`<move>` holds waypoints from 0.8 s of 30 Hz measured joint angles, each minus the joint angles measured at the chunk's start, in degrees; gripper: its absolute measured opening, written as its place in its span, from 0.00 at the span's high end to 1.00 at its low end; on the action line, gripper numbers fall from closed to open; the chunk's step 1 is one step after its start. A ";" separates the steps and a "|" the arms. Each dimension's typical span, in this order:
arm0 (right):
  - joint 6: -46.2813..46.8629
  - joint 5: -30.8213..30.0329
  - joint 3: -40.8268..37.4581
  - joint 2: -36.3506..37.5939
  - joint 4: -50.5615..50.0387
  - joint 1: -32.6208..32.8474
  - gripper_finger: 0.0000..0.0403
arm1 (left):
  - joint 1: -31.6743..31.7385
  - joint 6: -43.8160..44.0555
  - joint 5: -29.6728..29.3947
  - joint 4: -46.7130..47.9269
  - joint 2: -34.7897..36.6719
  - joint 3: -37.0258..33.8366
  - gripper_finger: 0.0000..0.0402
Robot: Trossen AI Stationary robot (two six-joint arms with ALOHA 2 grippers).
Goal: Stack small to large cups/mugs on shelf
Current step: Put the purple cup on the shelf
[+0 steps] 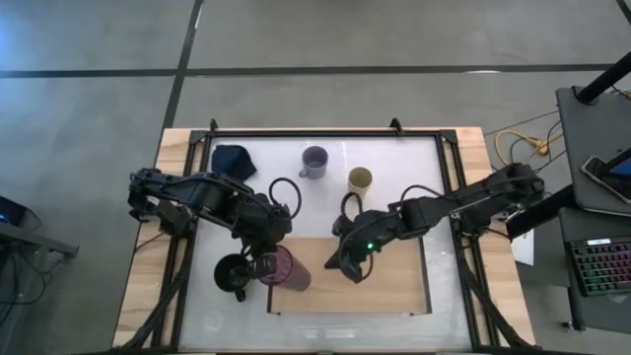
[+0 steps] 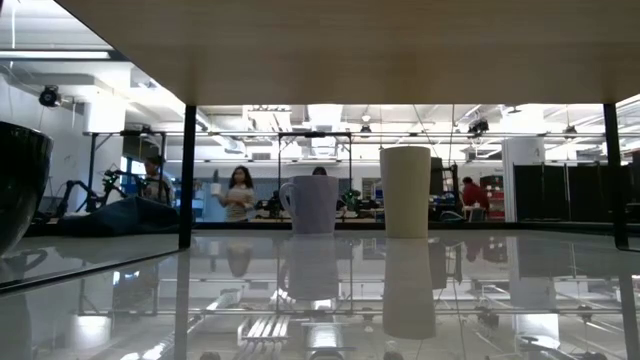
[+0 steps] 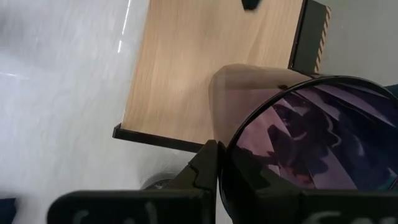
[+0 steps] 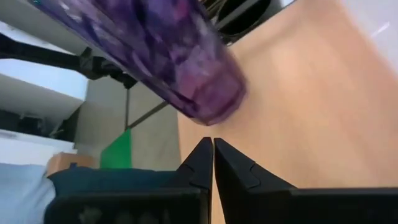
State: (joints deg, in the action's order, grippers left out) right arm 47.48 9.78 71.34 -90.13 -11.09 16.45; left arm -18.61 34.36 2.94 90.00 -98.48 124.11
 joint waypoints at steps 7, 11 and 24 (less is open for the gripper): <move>1.81 1.13 2.88 -4.36 4.62 0.65 0.98 | 0.00 0.93 0.17 0.00 0.02 -0.54 1.00; 2.08 0.40 5.80 -7.37 4.67 2.03 0.98 | 0.00 0.88 0.57 0.00 0.01 -1.39 1.00; 4.16 -4.11 11.88 -14.07 4.32 4.55 0.98 | -0.64 1.85 0.54 -0.04 0.04 -1.97 1.00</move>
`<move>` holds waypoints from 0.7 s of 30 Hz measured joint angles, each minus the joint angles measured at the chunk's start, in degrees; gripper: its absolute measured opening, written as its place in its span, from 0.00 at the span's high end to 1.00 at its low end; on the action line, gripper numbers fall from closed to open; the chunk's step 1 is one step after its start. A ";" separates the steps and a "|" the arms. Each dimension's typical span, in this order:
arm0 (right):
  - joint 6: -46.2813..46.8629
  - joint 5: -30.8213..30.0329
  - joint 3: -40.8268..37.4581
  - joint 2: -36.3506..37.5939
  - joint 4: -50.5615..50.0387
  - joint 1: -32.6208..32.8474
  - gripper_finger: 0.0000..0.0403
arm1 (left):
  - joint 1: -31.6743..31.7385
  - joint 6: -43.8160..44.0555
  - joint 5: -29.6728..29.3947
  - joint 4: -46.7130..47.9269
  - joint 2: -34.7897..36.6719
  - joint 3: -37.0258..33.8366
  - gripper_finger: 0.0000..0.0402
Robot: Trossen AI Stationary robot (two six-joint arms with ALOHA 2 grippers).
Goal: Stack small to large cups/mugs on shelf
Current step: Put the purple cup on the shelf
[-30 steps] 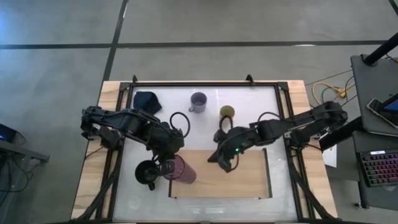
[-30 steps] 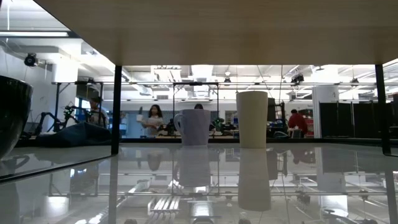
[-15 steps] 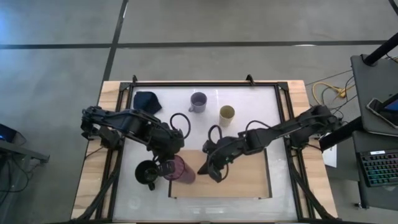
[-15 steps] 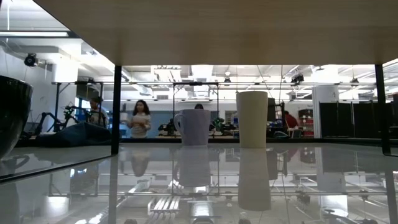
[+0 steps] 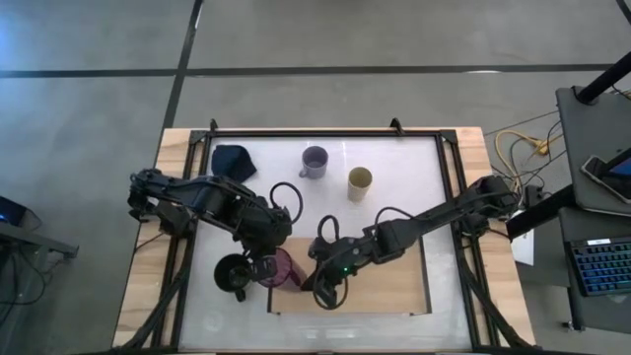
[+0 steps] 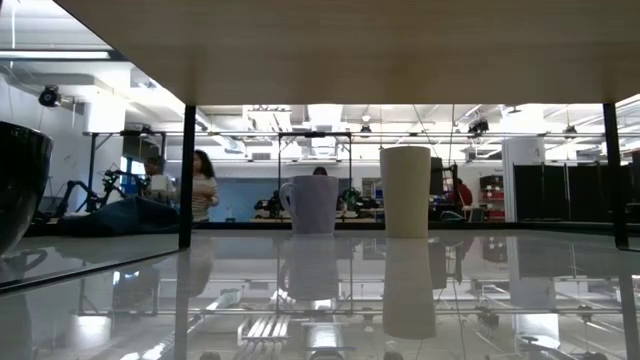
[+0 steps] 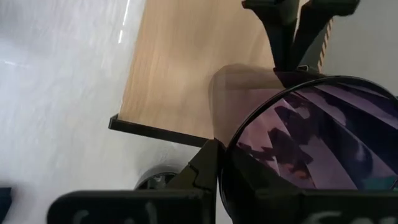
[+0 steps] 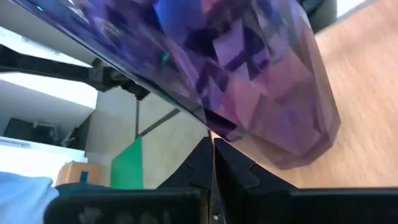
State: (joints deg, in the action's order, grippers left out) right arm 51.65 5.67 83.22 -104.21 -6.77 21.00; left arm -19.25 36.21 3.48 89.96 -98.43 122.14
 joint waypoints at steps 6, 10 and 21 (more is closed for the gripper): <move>0.89 -1.97 -0.02 -0.67 -0.39 0.68 0.98 | -1.00 1.09 -0.87 -2.53 0.00 0.07 0.94; 0.89 -3.08 -0.02 -0.67 -0.69 0.74 0.98 | -1.59 1.09 -0.57 -3.31 0.00 0.22 0.86; 0.87 -4.26 -0.09 -0.67 -0.74 0.74 0.98 | -1.55 2.15 2.00 -3.99 0.00 0.49 0.73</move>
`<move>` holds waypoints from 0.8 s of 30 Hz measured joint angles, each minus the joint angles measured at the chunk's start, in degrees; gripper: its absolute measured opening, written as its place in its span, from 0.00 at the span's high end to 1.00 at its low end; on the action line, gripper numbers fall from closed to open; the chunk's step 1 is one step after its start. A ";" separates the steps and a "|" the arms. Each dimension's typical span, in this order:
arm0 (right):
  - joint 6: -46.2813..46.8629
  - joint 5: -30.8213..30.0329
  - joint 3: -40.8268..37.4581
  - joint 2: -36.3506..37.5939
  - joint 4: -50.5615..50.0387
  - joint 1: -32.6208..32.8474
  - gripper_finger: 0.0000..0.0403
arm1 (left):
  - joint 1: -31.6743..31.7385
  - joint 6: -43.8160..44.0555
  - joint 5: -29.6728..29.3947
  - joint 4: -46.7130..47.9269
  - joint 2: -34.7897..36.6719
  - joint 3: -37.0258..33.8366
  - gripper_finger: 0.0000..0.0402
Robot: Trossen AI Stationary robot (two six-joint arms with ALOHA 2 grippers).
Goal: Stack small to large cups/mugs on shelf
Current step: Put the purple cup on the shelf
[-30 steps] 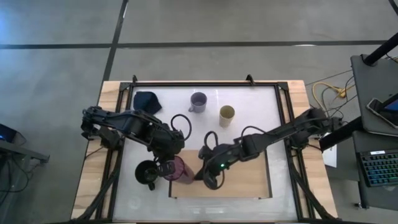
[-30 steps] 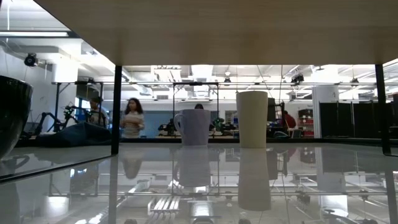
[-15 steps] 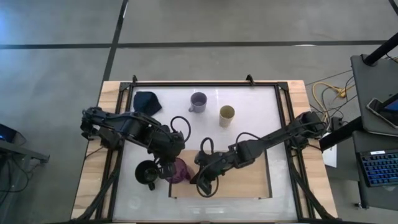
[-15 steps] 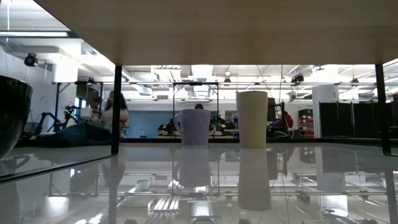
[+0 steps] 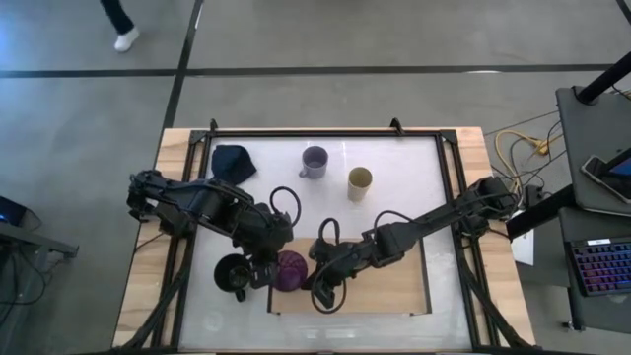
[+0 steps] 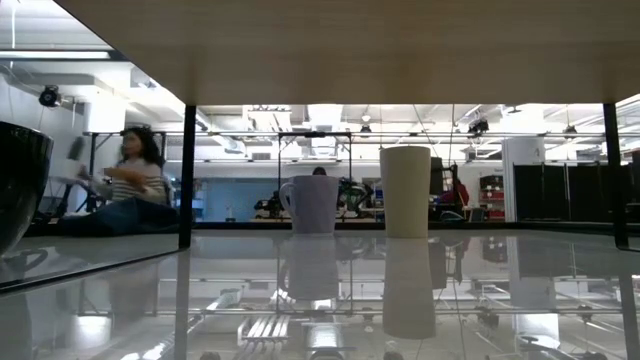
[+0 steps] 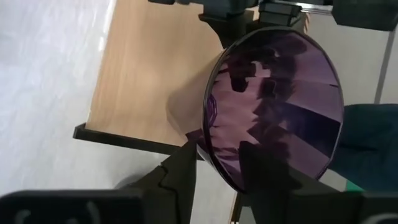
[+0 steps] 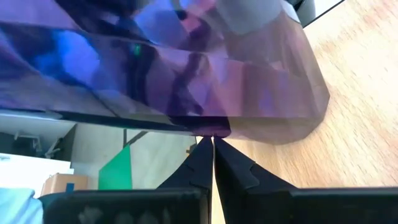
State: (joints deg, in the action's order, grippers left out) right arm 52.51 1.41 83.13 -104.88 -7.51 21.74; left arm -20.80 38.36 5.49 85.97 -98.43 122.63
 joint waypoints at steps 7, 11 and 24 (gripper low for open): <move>0.02 0.00 0.00 0.02 0.00 -0.04 0.98 | 0.04 -1.50 1.32 -0.04 0.00 -0.04 0.73; 0.78 0.00 0.00 0.03 0.00 0.00 0.98 | 0.04 -3.45 1.36 -0.26 0.00 -0.12 0.73; 3.04 0.69 -0.04 0.88 -5.60 0.00 0.95 | -0.45 -4.63 -0.06 0.00 0.00 -0.26 0.73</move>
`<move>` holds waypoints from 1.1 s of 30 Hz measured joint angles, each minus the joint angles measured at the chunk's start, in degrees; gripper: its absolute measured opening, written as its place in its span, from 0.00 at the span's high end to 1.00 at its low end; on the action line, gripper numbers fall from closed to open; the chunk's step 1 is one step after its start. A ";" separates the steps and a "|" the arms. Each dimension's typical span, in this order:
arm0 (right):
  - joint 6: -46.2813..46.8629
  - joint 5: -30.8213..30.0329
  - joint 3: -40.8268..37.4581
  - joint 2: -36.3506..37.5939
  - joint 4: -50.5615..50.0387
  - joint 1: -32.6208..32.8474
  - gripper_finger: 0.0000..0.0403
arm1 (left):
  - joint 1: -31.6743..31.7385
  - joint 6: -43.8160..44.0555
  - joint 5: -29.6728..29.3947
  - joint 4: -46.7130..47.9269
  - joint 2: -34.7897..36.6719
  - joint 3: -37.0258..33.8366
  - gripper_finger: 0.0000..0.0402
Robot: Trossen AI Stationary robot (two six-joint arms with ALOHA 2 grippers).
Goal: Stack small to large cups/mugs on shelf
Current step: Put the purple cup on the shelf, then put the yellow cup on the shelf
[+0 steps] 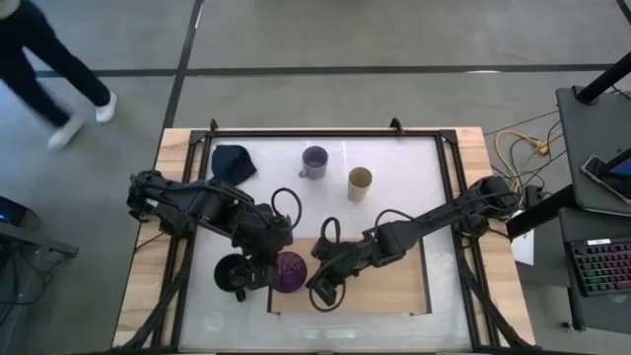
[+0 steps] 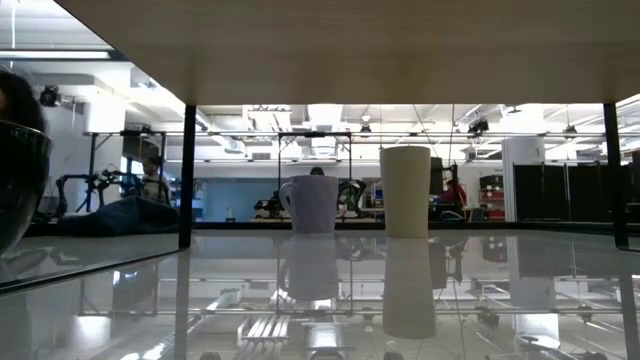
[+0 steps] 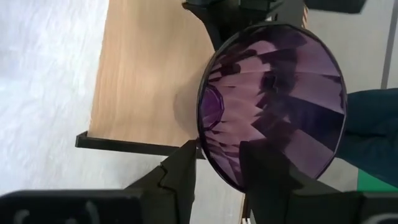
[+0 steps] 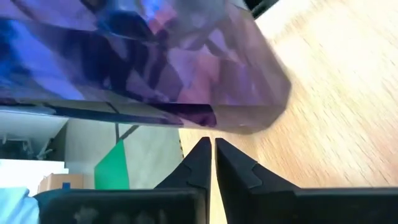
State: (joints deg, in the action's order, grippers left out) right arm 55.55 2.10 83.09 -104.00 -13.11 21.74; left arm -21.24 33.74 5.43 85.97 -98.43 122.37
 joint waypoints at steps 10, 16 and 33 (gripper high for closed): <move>-0.69 -3.23 0.00 4.36 -6.54 -0.41 0.85 | -0.64 -0.15 -0.03 0.05 1.21 0.96 0.73; -1.55 -7.01 -0.02 8.35 -10.43 -0.70 0.79 | -0.67 -0.13 -0.59 -0.03 4.49 1.75 0.73; -2.45 -33.49 0.04 24.50 -42.03 -8.78 0.73 | 16.71 -19.78 -2.67 -0.81 10.55 -0.46 0.73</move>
State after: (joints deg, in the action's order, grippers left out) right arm 53.10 -31.40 83.13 -79.49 -55.13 12.95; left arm -4.54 13.95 2.75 85.16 -87.88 121.91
